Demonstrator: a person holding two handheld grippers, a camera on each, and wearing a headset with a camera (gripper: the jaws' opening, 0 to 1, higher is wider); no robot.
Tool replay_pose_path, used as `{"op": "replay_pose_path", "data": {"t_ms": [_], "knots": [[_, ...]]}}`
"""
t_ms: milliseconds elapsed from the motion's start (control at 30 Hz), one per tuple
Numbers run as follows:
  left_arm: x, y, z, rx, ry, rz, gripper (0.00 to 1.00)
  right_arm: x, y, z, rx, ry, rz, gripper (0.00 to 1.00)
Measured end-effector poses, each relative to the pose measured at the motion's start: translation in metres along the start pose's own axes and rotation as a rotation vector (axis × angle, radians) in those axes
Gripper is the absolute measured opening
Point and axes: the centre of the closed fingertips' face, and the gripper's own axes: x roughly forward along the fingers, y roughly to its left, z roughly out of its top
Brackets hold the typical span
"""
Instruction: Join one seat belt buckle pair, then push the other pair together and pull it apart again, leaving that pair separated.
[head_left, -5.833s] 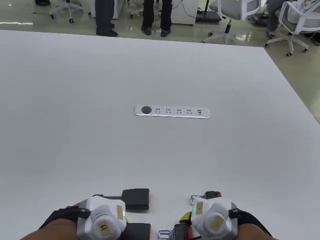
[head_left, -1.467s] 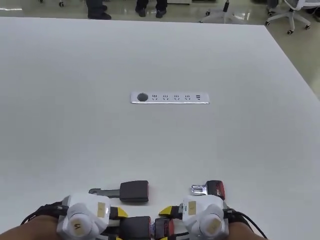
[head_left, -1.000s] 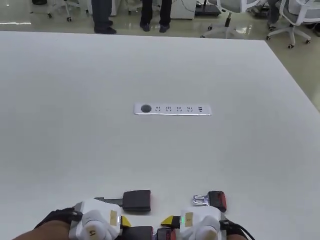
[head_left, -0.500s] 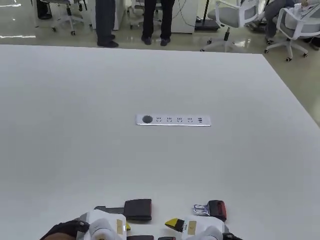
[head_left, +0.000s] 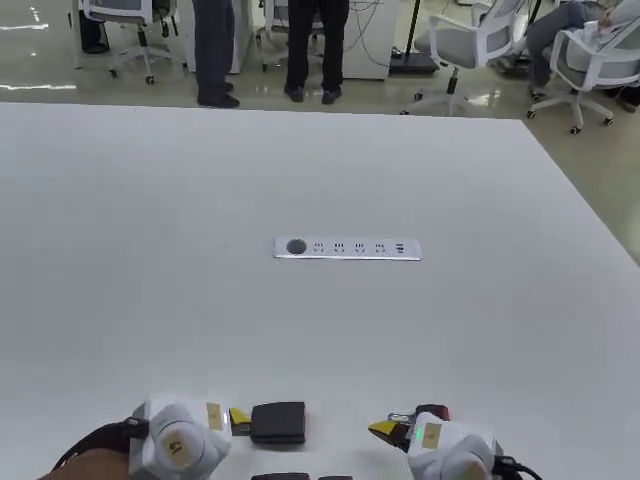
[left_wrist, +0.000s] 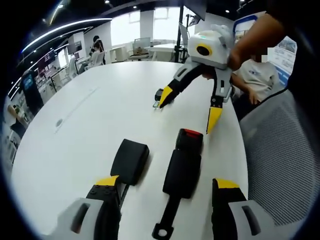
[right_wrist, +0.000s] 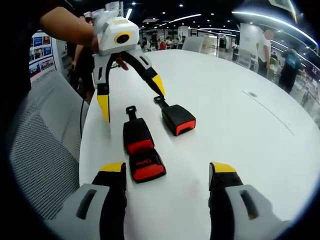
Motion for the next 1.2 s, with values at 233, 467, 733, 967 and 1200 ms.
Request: {"op": "replay_pose_path", "data": {"t_ms": [233,467,733,967,1200], "knots": [[0.000,0.016,0.004,-0.004,-0.018,0.019,0.77,-0.022,-0.029,-0.003,0.020,-0.009,-0.062,0.66],[0.004,0.029,0.016,-0.017,-0.032,0.031,0.76,-0.037,-0.057,-0.010,0.029,0.006,-0.084,0.67],[0.011,0.051,0.023,-0.021,-0.033,0.028,0.74,-0.043,-0.071,-0.022,0.028,0.039,-0.052,0.68],[0.028,0.059,0.010,-0.007,-0.002,0.005,0.71,-0.041,-0.083,-0.035,0.022,0.083,0.008,0.66],[0.035,0.064,0.008,0.001,0.017,-0.014,0.67,-0.038,-0.091,-0.042,0.014,0.103,0.038,0.64]]}}
